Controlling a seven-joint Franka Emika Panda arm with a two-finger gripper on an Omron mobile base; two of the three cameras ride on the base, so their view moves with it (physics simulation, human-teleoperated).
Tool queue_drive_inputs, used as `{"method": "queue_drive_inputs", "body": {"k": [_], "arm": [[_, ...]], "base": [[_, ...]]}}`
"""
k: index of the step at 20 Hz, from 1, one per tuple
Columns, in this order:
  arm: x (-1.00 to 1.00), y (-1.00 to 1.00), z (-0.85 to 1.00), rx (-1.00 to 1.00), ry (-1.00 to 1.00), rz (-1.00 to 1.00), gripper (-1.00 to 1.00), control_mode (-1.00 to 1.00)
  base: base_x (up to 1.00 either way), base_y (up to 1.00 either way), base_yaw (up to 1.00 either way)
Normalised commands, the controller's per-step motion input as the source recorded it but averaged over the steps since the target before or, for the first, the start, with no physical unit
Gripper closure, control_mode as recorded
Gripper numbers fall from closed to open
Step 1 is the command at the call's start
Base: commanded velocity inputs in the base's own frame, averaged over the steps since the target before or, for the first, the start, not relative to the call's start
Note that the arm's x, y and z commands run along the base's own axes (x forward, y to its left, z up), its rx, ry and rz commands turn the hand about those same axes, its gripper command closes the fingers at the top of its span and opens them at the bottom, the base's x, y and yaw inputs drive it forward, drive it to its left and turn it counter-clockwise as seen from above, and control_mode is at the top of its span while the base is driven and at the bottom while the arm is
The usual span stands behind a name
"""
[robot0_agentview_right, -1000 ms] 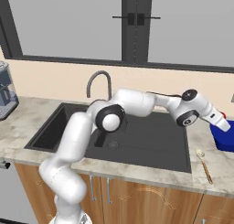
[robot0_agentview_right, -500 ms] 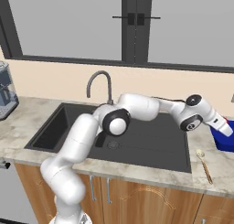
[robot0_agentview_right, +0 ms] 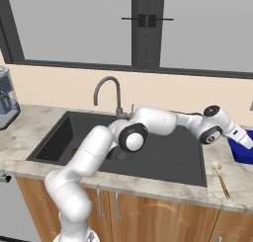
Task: Pick up all produce items and place them in the sink. Turn on the sink faucet to wash them. Then turn the sink off and put them in the tray.
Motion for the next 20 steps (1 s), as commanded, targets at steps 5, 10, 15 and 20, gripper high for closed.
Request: {"method": "queue_drive_inputs", "body": {"k": [5,10,15,20], "arm": [[0.18,-0.1,-0.17,0.0,0.12,0.0,1.0,-1.0],[0.09,-0.1,-0.26,0.0,0.12,0.0,1.0,-1.0],[0.01,-0.05,-0.25,0.0,0.1,0.0,1.0,-1.0],[0.0,-0.06,-0.18,0.02,0.06,0.0,1.0,-1.0]], "base": [[0.0,0.0,0.0],[0.0,0.0,0.0],[0.0,0.0,0.0],[0.0,0.0,0.0]]}}
